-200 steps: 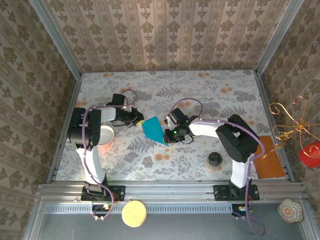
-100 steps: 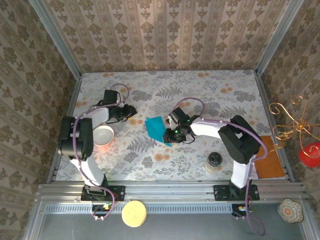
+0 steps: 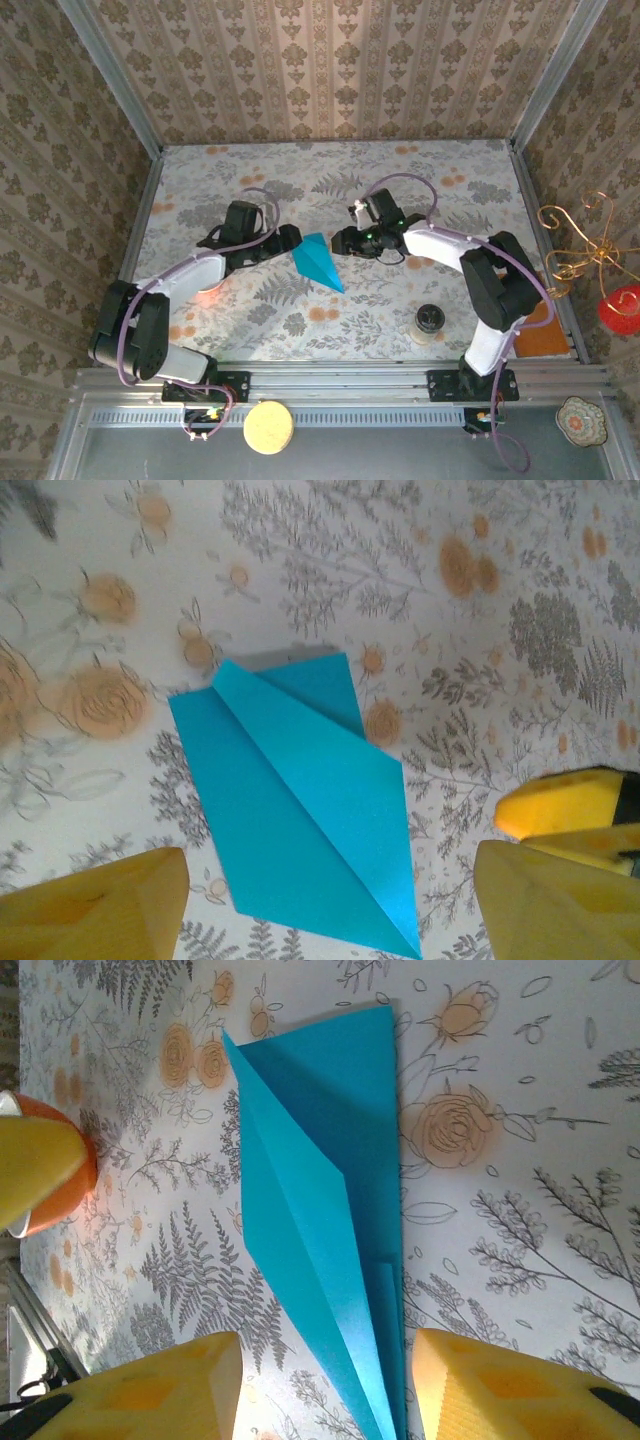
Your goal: Fold a paper plane with a square sheet of paper (pick it up from the middle)
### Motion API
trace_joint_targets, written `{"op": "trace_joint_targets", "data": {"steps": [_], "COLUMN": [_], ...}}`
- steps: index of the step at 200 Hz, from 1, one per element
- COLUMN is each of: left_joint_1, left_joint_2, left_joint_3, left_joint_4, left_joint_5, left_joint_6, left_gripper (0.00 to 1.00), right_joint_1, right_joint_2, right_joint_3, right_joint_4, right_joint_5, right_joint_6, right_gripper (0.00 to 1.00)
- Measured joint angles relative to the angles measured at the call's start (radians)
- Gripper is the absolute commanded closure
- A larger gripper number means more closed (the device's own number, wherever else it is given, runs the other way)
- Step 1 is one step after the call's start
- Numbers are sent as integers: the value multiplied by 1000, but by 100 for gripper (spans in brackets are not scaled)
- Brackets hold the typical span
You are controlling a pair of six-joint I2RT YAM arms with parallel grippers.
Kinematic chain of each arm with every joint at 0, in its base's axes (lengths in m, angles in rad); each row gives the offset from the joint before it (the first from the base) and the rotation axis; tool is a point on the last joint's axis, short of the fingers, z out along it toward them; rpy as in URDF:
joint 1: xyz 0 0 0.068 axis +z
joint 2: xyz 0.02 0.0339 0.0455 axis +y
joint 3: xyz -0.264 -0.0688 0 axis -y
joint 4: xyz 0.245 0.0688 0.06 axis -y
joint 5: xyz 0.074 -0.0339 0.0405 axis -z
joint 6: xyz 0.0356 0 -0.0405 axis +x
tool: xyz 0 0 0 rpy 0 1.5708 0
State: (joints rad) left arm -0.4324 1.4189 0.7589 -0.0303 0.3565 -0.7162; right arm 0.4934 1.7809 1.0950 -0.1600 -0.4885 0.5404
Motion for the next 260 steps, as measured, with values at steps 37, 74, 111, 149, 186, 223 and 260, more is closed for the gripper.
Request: {"op": "trace_joint_targets", "data": {"steps": [37,74,111,149,186,223,260], "left_joint_1": [-17,-17,-17,-17,-17,-17,-17], "left_joint_2": [0,-3,-32,-45,-50,-102,-182], "left_joint_3": [-100,-197,-234,-237,-251,-282,-285], "left_joint_4": [148,264,311,325,334,334,335], "left_joint_5": [-3,-8,-17,-23,-24,-20,4], "left_joint_6": [-74,-142,-156,-156,-157,-167,-167], "left_gripper": [8,0,0,0,0,0,4], "right_joint_1": [1,2,2,6,11,13,13], "right_joint_2": [112,195,249,272,277,269,157], "right_joint_3": [115,203,245,261,267,253,146], "right_joint_4": [-16,-55,-78,-103,-106,-79,10], "right_joint_5": [-43,-67,-73,-89,-111,-112,-111], "right_joint_6": [-73,-132,-170,-191,-208,-203,-129], "right_gripper": [54,56,59,69,87,93,94]}}
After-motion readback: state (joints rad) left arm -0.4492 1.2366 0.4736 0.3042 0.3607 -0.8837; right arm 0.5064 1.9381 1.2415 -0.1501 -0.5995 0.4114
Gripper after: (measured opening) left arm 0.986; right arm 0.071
